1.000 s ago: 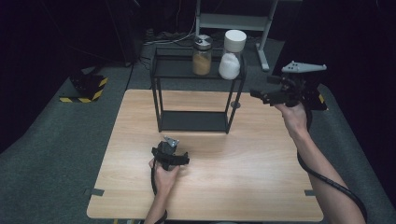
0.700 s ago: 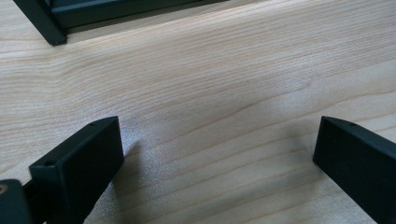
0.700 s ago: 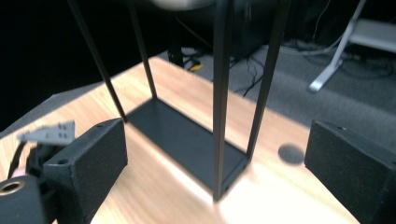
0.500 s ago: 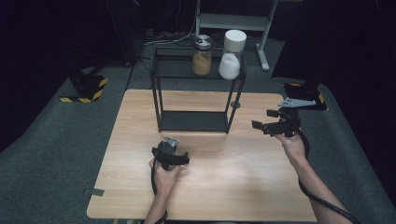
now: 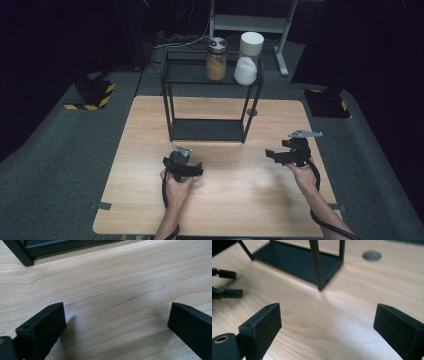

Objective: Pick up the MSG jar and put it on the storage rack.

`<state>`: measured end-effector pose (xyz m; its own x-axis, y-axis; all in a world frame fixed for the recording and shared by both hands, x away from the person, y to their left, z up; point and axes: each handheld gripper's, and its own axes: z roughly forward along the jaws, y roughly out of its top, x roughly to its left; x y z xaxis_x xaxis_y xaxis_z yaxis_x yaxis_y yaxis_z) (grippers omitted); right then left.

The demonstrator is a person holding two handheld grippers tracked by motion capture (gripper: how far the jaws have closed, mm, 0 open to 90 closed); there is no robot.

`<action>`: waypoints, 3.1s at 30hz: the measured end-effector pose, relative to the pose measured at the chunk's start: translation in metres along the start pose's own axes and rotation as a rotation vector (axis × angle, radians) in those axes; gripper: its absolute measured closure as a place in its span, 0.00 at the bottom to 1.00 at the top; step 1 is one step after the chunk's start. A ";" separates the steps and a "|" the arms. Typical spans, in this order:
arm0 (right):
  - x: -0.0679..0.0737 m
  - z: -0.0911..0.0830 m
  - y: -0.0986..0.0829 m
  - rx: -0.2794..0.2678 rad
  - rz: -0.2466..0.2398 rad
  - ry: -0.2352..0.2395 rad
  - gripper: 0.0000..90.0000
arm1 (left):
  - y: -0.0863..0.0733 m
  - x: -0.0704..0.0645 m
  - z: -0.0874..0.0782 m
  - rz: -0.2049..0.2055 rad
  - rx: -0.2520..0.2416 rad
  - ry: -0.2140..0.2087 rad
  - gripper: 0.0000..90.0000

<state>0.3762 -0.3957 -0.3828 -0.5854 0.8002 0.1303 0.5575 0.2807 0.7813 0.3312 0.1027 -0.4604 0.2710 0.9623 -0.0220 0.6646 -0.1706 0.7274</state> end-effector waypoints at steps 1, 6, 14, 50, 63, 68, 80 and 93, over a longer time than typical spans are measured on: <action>0.000 0.004 -0.006 0.010 0.010 -0.007 0.07 | 0.000 0.000 0.000 0.000 0.000 0.000 0.02; -0.001 0.011 -0.020 0.016 0.048 -0.021 0.07 | 0.000 0.000 0.000 0.001 0.000 -0.001 0.02; 0.009 0.022 -0.037 0.025 0.047 -0.061 0.05 | 0.000 0.000 0.000 0.002 0.000 -0.001 0.02; 0.037 0.046 -0.056 0.084 -0.016 -0.174 0.00 | 0.000 0.000 0.000 0.003 0.002 0.000 0.02; 0.046 0.051 -0.054 0.093 -0.028 -0.208 0.00 | 0.000 0.000 0.000 0.004 0.002 0.000 0.02; 0.046 0.051 -0.054 0.093 -0.027 -0.209 0.00 | 0.000 0.000 0.000 0.004 0.002 0.001 0.02; 0.046 0.051 -0.054 0.092 -0.026 -0.209 0.00 | 0.000 0.000 0.000 0.004 0.002 0.001 0.02; 0.047 0.051 -0.054 0.092 -0.023 -0.212 0.00 | 0.000 0.000 0.000 0.004 0.002 0.000 0.02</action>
<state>0.3486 -0.3465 -0.4500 -0.4672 0.8838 -0.0256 0.6022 0.3393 0.7227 0.3313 0.1027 -0.4601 0.2731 0.9618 -0.0191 0.6647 -0.1743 0.7265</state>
